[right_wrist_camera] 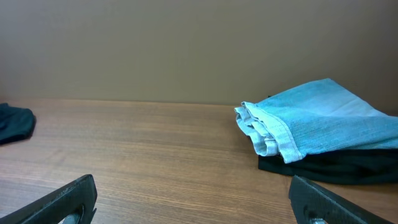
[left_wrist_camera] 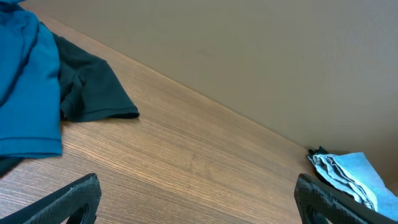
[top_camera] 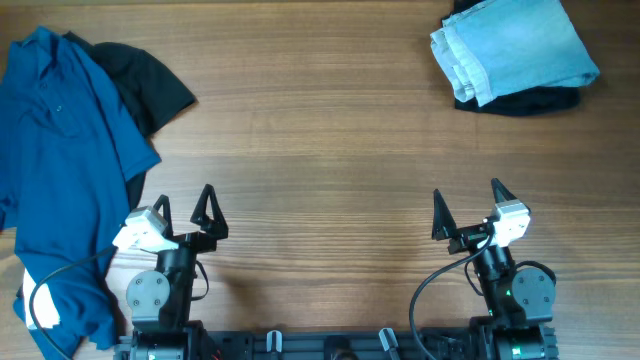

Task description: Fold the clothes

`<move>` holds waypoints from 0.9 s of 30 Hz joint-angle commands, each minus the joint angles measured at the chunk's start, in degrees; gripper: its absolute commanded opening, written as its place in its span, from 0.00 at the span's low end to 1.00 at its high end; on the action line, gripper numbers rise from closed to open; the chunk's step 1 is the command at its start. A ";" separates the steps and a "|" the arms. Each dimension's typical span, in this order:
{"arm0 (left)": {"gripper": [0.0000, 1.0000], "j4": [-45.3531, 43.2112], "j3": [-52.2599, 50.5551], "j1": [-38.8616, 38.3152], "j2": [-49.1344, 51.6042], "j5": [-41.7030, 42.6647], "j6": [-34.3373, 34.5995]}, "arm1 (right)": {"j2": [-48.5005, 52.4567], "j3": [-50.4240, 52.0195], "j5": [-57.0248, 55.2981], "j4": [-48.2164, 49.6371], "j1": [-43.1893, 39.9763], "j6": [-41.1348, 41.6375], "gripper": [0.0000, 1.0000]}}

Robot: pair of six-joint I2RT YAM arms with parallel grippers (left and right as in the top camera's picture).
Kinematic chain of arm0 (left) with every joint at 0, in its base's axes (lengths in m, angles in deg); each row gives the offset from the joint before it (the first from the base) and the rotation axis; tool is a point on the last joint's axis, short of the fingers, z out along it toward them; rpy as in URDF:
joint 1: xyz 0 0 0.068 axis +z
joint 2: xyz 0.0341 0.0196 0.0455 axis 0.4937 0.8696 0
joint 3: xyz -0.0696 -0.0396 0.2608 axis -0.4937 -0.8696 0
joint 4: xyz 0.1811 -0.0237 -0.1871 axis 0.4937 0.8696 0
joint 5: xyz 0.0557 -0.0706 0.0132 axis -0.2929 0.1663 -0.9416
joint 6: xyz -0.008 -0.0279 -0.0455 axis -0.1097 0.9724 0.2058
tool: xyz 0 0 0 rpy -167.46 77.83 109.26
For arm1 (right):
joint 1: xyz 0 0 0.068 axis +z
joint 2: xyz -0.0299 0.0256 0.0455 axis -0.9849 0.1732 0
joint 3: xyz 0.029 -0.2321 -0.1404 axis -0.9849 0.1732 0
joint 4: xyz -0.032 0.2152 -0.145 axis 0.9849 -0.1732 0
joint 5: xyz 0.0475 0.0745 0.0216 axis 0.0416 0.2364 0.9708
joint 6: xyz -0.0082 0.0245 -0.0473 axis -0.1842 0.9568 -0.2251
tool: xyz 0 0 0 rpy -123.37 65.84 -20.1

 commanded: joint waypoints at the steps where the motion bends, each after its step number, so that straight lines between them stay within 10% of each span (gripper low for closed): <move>1: 1.00 -0.02 -0.50 -0.26 -0.42 0.04 0.31 | 0.24 0.37 -0.42 0.26 0.24 -0.63 1.00; 27: 1.00 -0.02 -0.50 -0.26 -0.42 -0.39 0.28 | 0.24 0.37 -1.97 0.26 0.22 -2.08 1.00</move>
